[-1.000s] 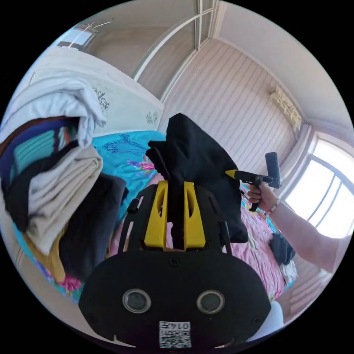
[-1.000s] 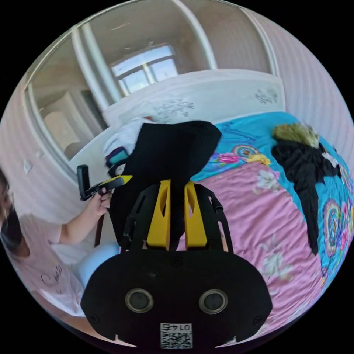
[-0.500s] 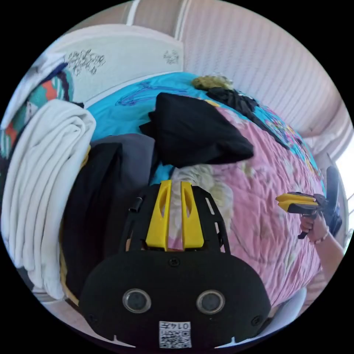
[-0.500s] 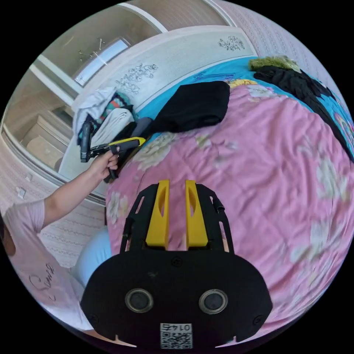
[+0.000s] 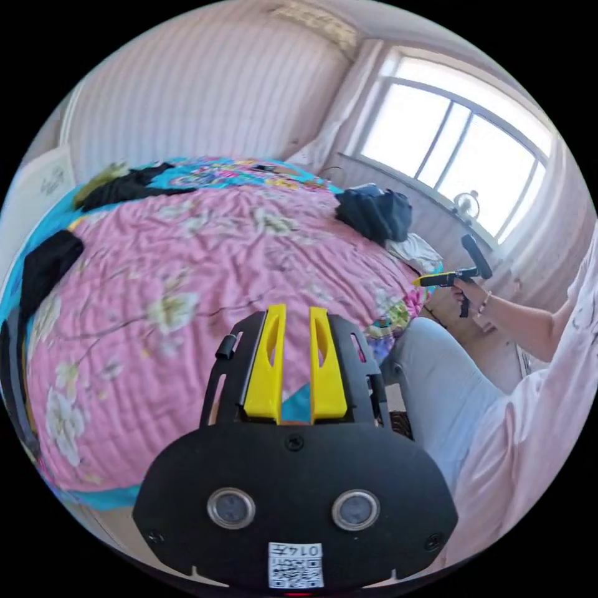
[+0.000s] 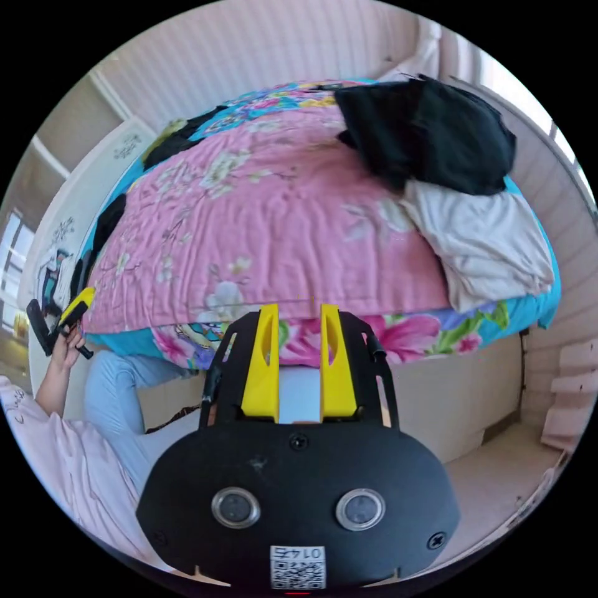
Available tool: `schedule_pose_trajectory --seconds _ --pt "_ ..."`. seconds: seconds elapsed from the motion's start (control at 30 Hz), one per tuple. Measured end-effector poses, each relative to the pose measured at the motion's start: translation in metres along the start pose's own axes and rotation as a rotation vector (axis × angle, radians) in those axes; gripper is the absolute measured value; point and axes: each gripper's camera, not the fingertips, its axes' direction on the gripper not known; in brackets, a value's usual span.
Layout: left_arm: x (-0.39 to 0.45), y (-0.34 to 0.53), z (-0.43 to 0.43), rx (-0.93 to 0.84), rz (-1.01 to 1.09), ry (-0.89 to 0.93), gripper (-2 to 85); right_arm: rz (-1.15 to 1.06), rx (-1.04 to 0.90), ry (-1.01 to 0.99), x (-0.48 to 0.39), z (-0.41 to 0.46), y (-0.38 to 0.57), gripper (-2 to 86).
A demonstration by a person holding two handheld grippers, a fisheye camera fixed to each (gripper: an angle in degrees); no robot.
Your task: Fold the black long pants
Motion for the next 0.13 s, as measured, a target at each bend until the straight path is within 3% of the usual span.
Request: schedule_pose_trajectory --seconds 0.13 --pt "0.130 -0.048 0.088 -0.088 0.139 0.183 6.6 0.110 0.132 0.018 0.046 -0.059 0.014 10.6"
